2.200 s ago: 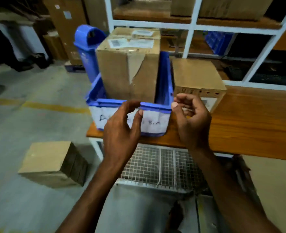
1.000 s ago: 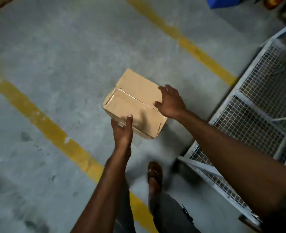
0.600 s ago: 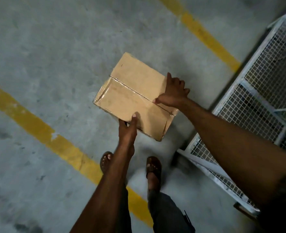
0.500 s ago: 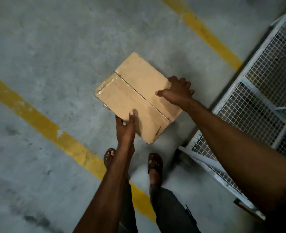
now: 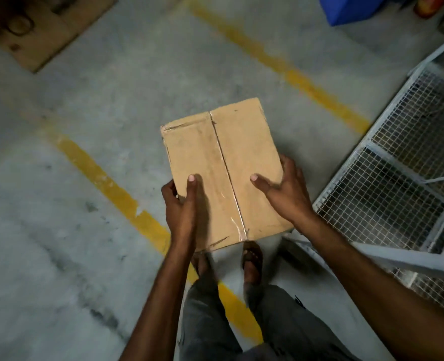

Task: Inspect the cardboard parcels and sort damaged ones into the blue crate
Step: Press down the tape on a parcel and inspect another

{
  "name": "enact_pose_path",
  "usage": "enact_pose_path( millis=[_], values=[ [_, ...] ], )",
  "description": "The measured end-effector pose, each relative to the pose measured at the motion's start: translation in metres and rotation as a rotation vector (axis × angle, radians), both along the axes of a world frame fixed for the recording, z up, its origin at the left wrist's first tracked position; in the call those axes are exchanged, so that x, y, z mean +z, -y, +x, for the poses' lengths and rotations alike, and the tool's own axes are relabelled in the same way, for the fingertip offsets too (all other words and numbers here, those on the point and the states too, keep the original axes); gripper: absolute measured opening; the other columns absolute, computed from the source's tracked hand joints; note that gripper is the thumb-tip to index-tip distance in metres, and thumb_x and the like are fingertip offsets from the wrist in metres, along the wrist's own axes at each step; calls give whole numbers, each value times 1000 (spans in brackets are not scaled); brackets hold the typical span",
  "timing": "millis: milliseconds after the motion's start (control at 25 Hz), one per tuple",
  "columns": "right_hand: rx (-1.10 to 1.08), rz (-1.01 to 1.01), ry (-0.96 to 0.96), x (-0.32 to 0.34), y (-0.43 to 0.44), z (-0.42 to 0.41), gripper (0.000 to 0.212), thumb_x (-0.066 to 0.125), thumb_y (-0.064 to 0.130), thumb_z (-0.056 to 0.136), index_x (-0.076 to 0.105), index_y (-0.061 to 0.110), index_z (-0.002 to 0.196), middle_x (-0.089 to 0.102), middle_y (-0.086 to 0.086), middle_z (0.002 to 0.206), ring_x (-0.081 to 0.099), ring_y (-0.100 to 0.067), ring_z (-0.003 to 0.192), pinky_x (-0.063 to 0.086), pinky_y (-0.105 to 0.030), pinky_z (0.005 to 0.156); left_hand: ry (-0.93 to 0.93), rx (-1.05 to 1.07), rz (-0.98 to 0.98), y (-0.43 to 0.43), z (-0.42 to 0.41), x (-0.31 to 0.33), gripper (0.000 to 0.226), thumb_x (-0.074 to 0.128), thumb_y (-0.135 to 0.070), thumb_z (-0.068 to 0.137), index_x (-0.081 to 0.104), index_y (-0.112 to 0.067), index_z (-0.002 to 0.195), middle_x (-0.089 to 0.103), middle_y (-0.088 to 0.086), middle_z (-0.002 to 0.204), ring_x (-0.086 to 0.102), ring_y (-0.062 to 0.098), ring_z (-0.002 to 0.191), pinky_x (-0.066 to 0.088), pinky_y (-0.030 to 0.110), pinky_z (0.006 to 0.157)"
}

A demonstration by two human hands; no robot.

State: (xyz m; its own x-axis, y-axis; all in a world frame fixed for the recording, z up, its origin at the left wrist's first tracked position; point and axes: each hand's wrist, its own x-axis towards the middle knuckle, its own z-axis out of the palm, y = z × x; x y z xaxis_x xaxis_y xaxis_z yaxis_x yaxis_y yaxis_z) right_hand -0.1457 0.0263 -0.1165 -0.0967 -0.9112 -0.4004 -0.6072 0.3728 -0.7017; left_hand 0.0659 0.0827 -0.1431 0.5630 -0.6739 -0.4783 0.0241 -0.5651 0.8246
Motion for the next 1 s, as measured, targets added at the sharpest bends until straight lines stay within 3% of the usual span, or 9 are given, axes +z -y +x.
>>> enact_pose_path(
  millis=[200, 320, 400, 480, 600, 680, 760, 880, 1000],
  values=[
    [-88, -53, 102, 85, -64, -26, 65, 81, 46, 83, 33, 21, 121, 59, 5, 121, 64, -27, 112, 50, -37, 87, 29, -113, -101, -54, -16, 82, 71, 58, -86, 80, 58, -40, 134, 61, -6, 133, 62, 17, 117, 47, 48, 109],
    [-116, -136, 102, 124, -115, -49, 77, 78, 50, 84, 32, 29, 141, 57, 2, 137, 59, -27, 124, 48, -40, 99, 43, -181, -156, -95, -27, 115, 78, 58, -92, 73, 61, -36, 128, 64, 0, 126, 66, 21, 111, 50, 55, 104],
    [-157, -171, 88, 140, -157, -60, 84, 76, 56, 83, 31, 34, 151, 48, -2, 146, 51, -26, 132, 43, -40, 107, -9, -237, -222, -127, -39, 143, 75, 64, -84, 74, 53, -31, 126, 62, -4, 122, 65, 18, 109, 53, 51, 98],
    [-249, -214, 80, 149, -204, -70, 78, 77, 60, 80, 37, 34, 141, 48, -3, 140, 50, -26, 129, 45, -42, 107, -101, -331, -261, -160, -54, 166, 71, 69, -73, 79, 43, -28, 127, 59, -9, 119, 64, 14, 106, 53, 45, 91],
    [-427, -286, 144, 170, -275, -87, 63, 79, 56, 81, 39, 29, 121, 56, 4, 123, 59, -19, 108, 50, -39, 93, -182, -448, -330, -215, -77, 192, 62, 71, -56, 90, 37, -25, 132, 57, -11, 122, 63, 10, 106, 52, 38, 86],
    [-494, -295, 165, 182, -315, -101, 58, 78, 50, 86, 39, 27, 122, 58, 13, 108, 59, -6, 90, 48, -31, 79, -209, -508, -341, -243, -92, 203, 61, 69, -51, 91, 35, -31, 137, 59, -12, 126, 64, 11, 109, 52, 38, 87],
    [-553, -313, 146, 190, -355, -121, 57, 75, 48, 89, 40, 26, 127, 59, 16, 105, 57, -2, 85, 45, -26, 70, -257, -605, -340, -266, -110, 208, 63, 70, -50, 92, 36, -39, 143, 62, -15, 128, 66, 10, 111, 54, 36, 88],
    [-676, -345, 83, 195, -411, -152, 63, 70, 60, 88, 45, 29, 136, 64, 6, 118, 63, -18, 97, 52, -37, 83, -286, -776, -348, -294, -147, 214, 61, 73, -50, 90, 45, -45, 144, 67, -18, 128, 69, 2, 108, 57, 34, 89],
    [-791, -377, 15, 202, -466, -189, 70, 65, 76, 77, 48, 32, 129, 67, 6, 112, 67, -23, 99, 56, -46, 87, -275, -904, -372, -326, -195, 217, 53, 76, -45, 90, 50, -46, 136, 69, -18, 126, 69, -2, 105, 57, 31, 89]
  ],
)
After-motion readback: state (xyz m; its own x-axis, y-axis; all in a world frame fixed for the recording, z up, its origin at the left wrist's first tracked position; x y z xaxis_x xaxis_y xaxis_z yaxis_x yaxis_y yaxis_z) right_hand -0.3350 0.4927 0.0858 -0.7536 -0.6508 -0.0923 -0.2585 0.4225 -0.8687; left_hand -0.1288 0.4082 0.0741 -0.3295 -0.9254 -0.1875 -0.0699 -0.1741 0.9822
